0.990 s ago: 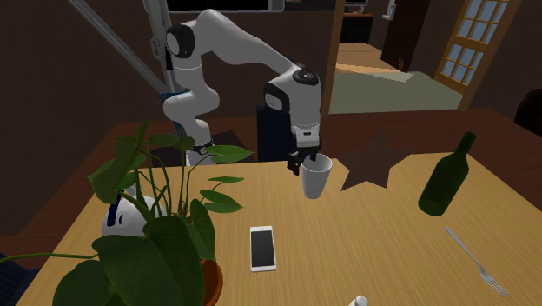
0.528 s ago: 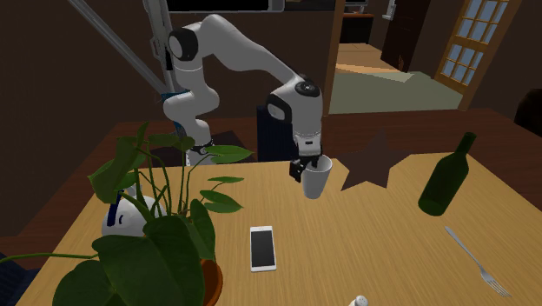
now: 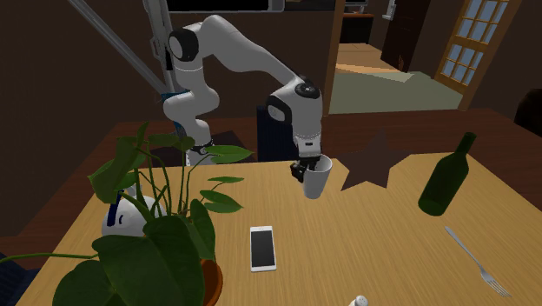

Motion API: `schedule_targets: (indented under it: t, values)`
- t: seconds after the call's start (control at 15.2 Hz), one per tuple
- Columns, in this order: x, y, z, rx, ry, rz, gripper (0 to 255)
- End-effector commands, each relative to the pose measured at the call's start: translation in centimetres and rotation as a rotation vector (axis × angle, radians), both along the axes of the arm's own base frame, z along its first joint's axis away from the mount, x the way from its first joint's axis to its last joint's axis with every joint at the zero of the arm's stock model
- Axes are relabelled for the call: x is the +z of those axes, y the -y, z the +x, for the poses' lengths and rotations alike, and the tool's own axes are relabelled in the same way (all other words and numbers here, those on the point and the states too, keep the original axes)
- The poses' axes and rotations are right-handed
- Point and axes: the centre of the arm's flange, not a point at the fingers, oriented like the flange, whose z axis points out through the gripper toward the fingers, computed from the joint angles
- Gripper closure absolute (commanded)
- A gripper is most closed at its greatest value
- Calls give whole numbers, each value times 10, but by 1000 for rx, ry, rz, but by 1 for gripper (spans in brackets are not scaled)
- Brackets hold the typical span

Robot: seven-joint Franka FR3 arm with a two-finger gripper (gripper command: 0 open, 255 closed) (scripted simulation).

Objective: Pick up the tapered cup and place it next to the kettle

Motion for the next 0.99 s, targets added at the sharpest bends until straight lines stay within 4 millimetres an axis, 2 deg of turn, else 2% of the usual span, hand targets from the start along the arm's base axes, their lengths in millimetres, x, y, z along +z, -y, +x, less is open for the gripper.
schedule_targets:
  t: [0.0,0.53,0.92]
  values:
    - [0,0,0,0,0,0,255]
    - [0,0,0,0,0,0,255]
    - [32,0,0,0,0,0,255]
